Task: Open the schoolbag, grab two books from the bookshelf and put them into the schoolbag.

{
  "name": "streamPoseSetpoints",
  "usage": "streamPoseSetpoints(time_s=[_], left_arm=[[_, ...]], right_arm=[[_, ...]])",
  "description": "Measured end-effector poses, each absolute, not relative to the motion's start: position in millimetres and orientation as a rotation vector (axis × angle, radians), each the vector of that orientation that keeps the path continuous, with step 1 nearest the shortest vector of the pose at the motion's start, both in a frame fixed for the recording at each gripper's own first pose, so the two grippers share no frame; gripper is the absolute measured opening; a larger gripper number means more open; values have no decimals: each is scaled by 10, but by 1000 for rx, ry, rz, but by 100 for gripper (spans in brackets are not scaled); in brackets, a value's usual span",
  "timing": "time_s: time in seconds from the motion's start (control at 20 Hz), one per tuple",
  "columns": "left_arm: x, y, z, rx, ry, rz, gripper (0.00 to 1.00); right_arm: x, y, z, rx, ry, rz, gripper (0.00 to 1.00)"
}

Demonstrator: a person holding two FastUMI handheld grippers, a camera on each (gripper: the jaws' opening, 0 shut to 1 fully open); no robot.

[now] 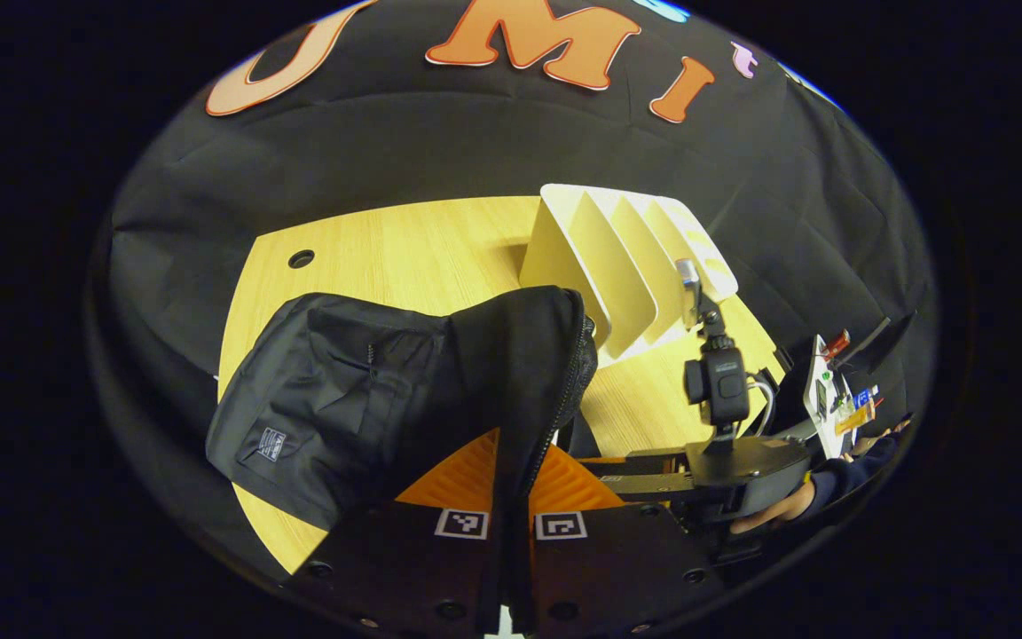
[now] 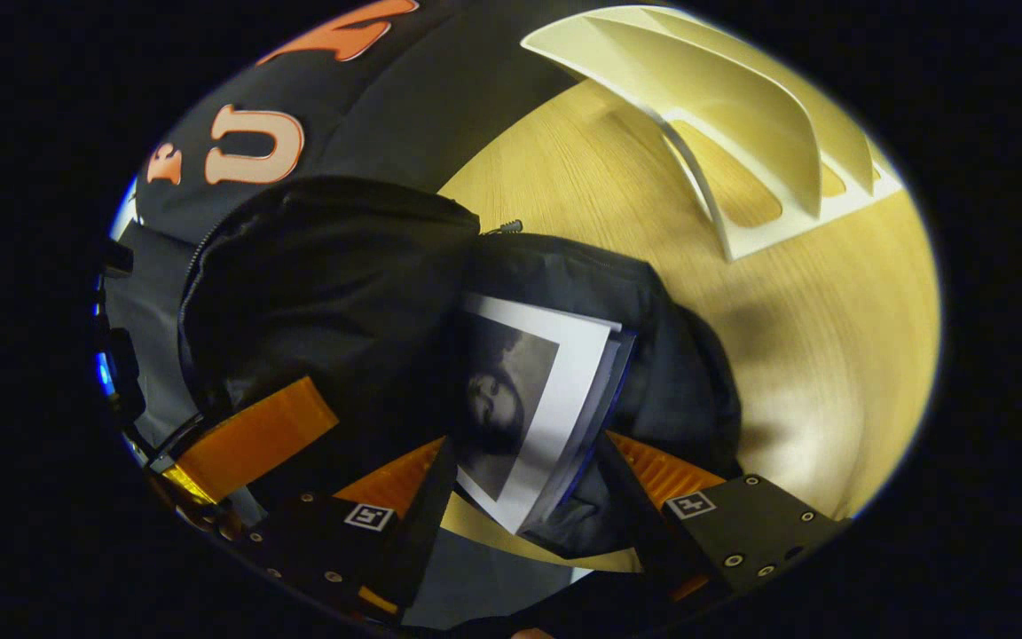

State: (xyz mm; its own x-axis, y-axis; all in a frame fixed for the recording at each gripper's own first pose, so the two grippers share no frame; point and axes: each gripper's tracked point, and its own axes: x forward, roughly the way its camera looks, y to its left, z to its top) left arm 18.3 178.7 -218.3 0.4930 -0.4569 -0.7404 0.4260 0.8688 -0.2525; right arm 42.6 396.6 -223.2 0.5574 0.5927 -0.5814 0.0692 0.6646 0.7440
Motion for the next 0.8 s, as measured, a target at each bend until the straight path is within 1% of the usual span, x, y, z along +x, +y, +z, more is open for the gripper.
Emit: streamPoseSetpoints(time_s=[0.1,0.15,0.3,0.35,0.4,0.45,0.6,0.65,0.75,0.8], left_arm=[[159,1749,-2170,-62,909,-522,7],[137,1727,-2161,-74,910,-514,11],[50,1597,-2142,-108,907,-519,17],[13,1542,-2128,-119,901,-520,27],[14,1483,-2117,-120,897,-518,30],[-25,1426,-2103,-119,890,-515,42],[-33,1242,-2005,-109,850,-496,72],[-30,1175,-1930,-115,827,-493,90],[-3,1044,-1748,-124,763,-469,92],[19,977,-1647,-124,723,-452,90]], right_arm=[[435,3787,-2170,782,933,343,97],[441,3689,-2152,765,923,337,98],[464,3345,-2039,703,877,309,98],[472,3225,-1981,686,858,304,98],[473,3109,-1939,663,842,296,98],[480,2990,-1876,641,820,293,98],[487,2588,-1737,558,755,264,98],[574,2459,-1699,537,730,260,98],[514,2193,-1522,497,682,242,98],[598,2026,-1471,475,651,225,98]])
